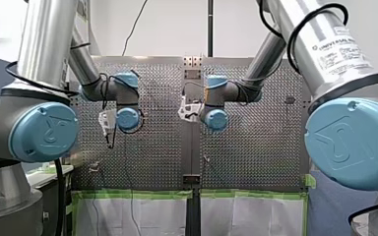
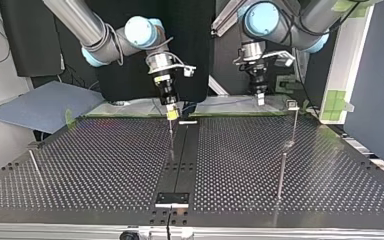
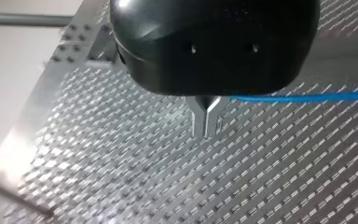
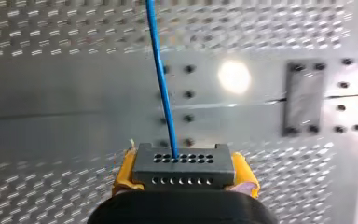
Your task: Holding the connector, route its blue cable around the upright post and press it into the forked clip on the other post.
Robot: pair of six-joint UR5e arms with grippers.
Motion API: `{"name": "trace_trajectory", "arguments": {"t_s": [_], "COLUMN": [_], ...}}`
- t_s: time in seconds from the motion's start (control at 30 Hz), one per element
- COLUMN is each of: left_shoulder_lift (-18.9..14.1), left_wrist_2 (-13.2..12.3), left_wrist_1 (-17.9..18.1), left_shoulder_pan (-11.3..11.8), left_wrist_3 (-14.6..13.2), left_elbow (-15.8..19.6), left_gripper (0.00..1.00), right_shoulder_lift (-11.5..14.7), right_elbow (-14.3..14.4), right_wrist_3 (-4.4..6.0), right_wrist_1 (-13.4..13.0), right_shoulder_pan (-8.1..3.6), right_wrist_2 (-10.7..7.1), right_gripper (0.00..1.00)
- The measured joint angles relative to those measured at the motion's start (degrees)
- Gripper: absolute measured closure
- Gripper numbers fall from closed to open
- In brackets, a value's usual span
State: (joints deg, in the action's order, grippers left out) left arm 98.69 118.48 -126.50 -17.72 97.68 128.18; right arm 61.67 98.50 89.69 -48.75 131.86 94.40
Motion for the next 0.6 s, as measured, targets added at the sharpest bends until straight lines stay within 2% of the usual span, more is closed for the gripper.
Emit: {"name": "trace_trajectory", "arguments": {"t_s": [0.2, 0.37, 0.5, 0.6], "left_shoulder_lift": [-2.97, -5.51, -7.50, -9.26], "left_wrist_2": [0.59, 1.44, 1.87, 1.97], "left_wrist_1": [-2.99, -5.50, -7.49, -9.24], "left_shoulder_pan": [2.26, 2.55, 2.57, 2.58], "left_wrist_3": [0.28, 0.96, 1.78, 2.14], "left_elbow": [-1.69, -3.51, -5.19, -6.81], "left_gripper": [1.00, 1.00, 1.00, 1.00], "right_shoulder_lift": [3.25, 5.88, 8.00, 9.64], "right_elbow": [-3.19, -5.48, -6.17, -7.27], "right_wrist_3": [-0.37, -0.84, -1.02, -1.73], "right_wrist_1": [3.25, 5.87, 7.99, 9.63], "right_shoulder_pan": [-0.13, -0.16, -0.17, -0.07], "right_wrist_2": [-1.57, -2.88, -3.34, -3.61], "right_gripper": [1.00, 1.00, 1.00, 1.00]}}
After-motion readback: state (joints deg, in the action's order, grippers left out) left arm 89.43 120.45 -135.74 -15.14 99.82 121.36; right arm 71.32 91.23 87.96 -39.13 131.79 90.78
